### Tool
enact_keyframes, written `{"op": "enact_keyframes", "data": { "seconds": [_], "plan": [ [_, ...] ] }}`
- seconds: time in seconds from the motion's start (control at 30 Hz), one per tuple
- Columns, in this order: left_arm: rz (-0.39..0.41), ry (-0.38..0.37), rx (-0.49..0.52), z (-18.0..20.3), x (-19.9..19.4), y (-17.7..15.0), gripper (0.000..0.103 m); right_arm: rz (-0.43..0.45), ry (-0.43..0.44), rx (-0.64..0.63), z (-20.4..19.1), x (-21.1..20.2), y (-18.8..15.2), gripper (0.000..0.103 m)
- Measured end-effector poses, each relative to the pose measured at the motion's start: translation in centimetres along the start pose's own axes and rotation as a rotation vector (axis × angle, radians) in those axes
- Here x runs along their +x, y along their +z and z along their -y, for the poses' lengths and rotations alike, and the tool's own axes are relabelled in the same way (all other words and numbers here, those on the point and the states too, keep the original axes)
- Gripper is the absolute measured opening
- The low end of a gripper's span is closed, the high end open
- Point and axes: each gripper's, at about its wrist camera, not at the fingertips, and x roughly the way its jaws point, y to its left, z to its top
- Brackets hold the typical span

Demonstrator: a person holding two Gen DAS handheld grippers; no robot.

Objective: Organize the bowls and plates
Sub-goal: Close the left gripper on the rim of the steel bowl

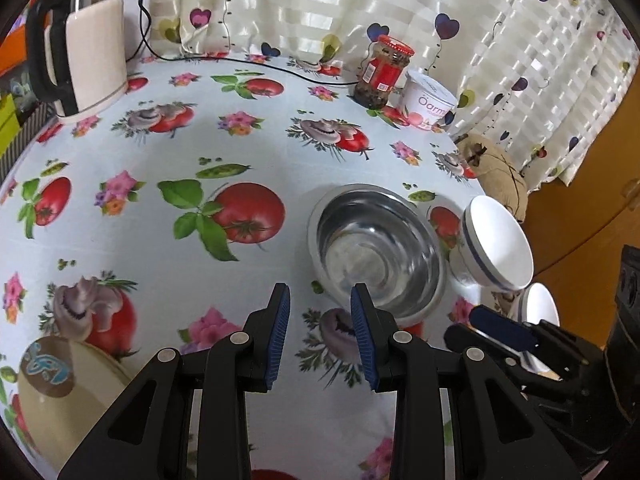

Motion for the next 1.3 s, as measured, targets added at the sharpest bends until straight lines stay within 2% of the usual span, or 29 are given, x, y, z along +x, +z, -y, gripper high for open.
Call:
{"op": "enact_keyframes", "data": {
  "seconds": [0.63, 0.73, 0.8, 1.03, 1.3],
  "plan": [
    [-0.089, 0.000, -0.027, 0.9, 4.7, 1.1, 0.032, -0.018, -0.006, 0.040, 1.6, 1.3, 0.6, 0.035],
    [-0.102, 0.007, -0.020, 1.0, 5.0, 1.0, 0.026, -0.018, -0.007, 0.040, 1.6, 1.3, 0.6, 0.035],
    [-0.109, 0.010, -0.012, 1.0, 5.0, 0.9, 0.022, -0.017, -0.007, 0.040, 1.6, 1.2, 0.6, 0.035],
    [-0.128, 0.007, -0.004, 0.9, 4.7, 0.3, 0.019, -0.019, -0.004, 0.040, 1.7, 1.2, 0.6, 0.035],
    [-0.163, 0.008, 0.008, 0.2, 2.9, -2.0, 0.017, -0.022, 0.001, 0.035, 1.9, 0.4, -0.5, 0.035]
  ]
}}
